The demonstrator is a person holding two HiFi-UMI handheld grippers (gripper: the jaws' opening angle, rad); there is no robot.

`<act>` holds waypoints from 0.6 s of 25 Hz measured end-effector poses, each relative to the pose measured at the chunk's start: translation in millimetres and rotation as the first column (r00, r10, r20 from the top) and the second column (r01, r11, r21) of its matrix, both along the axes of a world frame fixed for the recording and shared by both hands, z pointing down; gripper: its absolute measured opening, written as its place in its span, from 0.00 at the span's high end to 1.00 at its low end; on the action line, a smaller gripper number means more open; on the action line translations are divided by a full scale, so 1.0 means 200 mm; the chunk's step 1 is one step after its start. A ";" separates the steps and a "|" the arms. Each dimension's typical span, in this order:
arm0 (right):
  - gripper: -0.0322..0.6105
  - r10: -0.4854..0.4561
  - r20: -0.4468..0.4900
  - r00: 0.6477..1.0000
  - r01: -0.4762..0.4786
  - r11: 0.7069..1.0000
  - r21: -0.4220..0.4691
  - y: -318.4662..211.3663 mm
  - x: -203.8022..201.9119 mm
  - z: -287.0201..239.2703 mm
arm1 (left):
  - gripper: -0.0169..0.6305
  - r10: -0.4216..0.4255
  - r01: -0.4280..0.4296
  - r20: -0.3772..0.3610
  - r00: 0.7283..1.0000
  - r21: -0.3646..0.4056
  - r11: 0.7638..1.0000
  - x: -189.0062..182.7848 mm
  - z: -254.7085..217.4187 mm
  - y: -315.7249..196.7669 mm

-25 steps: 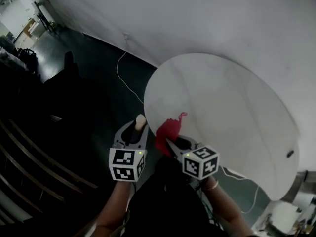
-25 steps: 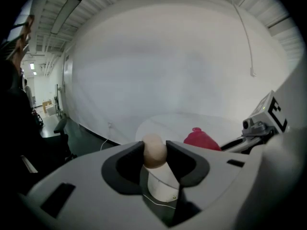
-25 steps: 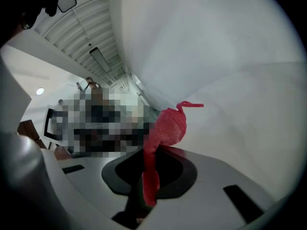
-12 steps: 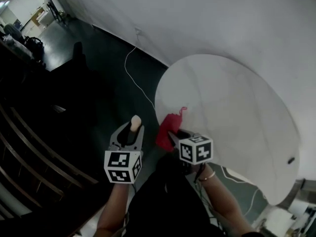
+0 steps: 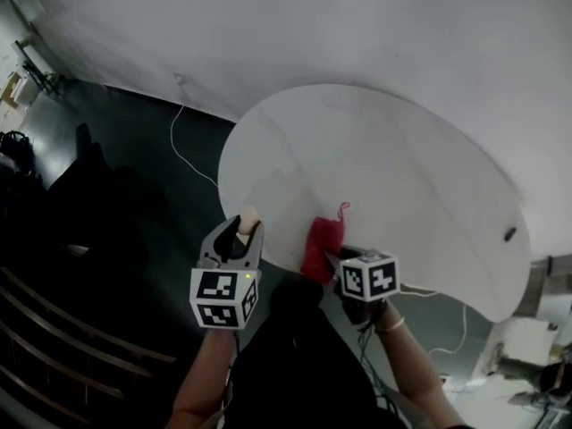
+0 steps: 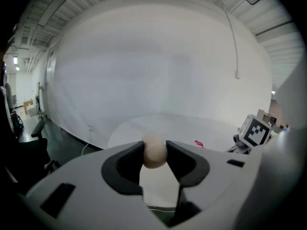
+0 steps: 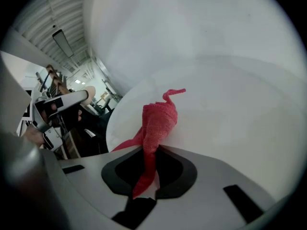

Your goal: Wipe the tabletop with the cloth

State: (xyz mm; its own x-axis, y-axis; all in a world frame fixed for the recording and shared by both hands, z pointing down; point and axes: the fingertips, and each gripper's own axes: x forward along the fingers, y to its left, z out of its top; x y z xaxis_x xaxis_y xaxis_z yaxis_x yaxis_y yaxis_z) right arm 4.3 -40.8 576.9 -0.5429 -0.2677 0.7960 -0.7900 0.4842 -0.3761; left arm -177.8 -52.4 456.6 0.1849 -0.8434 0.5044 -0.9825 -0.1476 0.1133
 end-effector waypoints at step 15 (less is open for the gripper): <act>0.87 0.428 -0.115 0.897 -0.428 0.903 0.022 0.01 1.24 0.01 | 0.75 0.283 -0.282 -0.011 0.959 0.015 0.959 0.77 0.02 -0.29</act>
State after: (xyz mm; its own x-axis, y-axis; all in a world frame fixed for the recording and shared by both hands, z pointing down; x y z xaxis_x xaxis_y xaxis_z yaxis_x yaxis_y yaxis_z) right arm 252.8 -38.0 578.9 -0.2823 -0.4507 0.8469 -0.9581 0.0884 -0.2723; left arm -23.9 -111.4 460.1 0.4231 -0.7624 0.4896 -0.8990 -0.4205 0.1221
